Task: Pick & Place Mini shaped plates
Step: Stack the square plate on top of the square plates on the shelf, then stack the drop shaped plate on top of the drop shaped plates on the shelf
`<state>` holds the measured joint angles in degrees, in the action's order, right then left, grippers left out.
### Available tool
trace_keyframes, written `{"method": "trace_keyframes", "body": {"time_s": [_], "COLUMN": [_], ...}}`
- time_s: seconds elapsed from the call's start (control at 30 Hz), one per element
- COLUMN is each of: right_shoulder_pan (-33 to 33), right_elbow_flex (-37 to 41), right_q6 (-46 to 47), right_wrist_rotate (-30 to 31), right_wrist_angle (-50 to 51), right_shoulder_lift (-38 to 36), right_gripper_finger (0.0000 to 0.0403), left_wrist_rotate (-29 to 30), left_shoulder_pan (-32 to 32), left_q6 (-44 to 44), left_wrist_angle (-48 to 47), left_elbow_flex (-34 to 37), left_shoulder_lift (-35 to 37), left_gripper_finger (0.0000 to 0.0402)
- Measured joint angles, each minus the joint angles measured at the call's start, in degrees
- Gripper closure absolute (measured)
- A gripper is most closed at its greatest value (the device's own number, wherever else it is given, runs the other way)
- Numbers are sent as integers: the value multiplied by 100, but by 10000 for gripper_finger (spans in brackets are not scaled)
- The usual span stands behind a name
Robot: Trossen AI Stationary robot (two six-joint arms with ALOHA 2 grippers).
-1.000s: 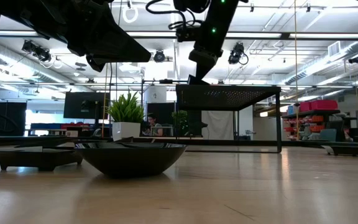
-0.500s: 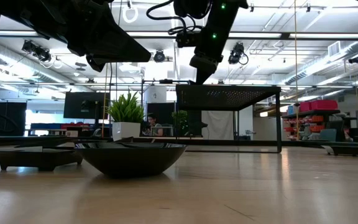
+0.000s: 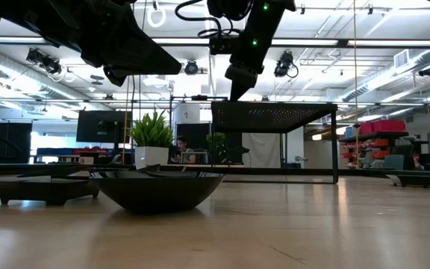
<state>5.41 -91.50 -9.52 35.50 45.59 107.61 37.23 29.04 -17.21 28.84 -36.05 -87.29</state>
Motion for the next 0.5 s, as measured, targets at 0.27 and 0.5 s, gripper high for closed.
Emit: {"method": "trace_keyframes", "body": {"time_s": [0.27, 0.5], "right_shoulder_pan": [-102, -269], "right_elbow_flex": [0, 0], "right_q6": [-160, -54], "right_wrist_rotate": [-67, -548], "right_wrist_angle": [38, 103], "right_shoulder_lift": [-253, -931], "right_gripper_finger": [298, 285], "left_wrist_rotate": [0, -1], "left_shoulder_pan": [0, 2], "left_q6": [0, -2], "left_wrist_angle": [0, 0], "left_elbow_flex": [0, 0], "left_shoulder_lift": [0, 0], "left_gripper_finger": [388, 388]}}
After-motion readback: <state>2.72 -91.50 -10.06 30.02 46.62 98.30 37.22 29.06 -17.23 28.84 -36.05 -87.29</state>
